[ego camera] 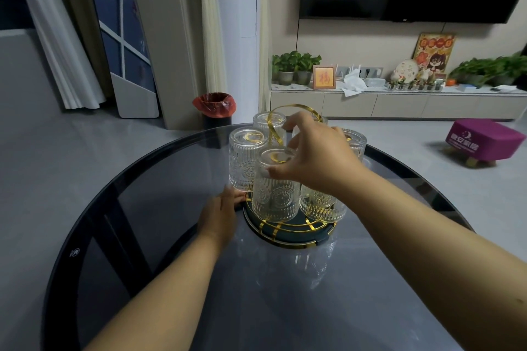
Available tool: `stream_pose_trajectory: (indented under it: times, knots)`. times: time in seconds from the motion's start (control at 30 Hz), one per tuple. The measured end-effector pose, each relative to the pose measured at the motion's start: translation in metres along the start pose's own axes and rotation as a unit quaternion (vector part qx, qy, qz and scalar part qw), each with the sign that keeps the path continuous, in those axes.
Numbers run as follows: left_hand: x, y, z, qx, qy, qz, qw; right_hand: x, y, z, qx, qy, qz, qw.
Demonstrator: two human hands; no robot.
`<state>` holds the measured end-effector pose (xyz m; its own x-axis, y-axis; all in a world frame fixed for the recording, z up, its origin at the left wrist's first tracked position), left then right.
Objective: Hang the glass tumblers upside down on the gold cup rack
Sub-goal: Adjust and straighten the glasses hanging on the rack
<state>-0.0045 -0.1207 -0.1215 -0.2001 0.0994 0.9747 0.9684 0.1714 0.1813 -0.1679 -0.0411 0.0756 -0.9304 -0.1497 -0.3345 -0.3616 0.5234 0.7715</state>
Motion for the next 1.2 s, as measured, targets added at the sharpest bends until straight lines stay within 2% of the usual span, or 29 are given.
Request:
stream_pose_trajectory:
  times: [0.63, 0.93, 1.07, 1.2]
  knots:
    - [0.006, 0.001, 0.004, 0.004, -0.016, -0.021, 1.000, -0.009, 0.005, 0.008, -0.007, 0.012, 0.010, 1.000]
    - [0.003, 0.001, 0.002, 0.009, -0.004, 0.002, 1.000, -0.011, 0.004, 0.009, -0.026, 0.010, 0.017, 0.999]
    - [0.003, 0.001, 0.003, 0.003, -0.003, -0.003, 1.000, -0.007, 0.015, 0.009, -0.027, -0.020, -0.052, 0.998]
    - [0.006, 0.002, 0.005, 0.016, -0.008, -0.012, 1.000, 0.008, 0.042, 0.008, 0.015, -0.053, -0.107, 0.993]
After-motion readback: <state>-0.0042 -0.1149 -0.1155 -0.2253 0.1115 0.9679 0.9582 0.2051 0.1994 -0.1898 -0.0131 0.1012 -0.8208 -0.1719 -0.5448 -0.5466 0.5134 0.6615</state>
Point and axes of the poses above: each hand's wrist, its own z-axis away from the middle knuckle, its own y-axis out of the back of the hand, x = y × z, the point moved 8 cm from there along -z, towards the middle knuckle, and after that the axes turned 11 degrees about x, right-handed, at the moved point
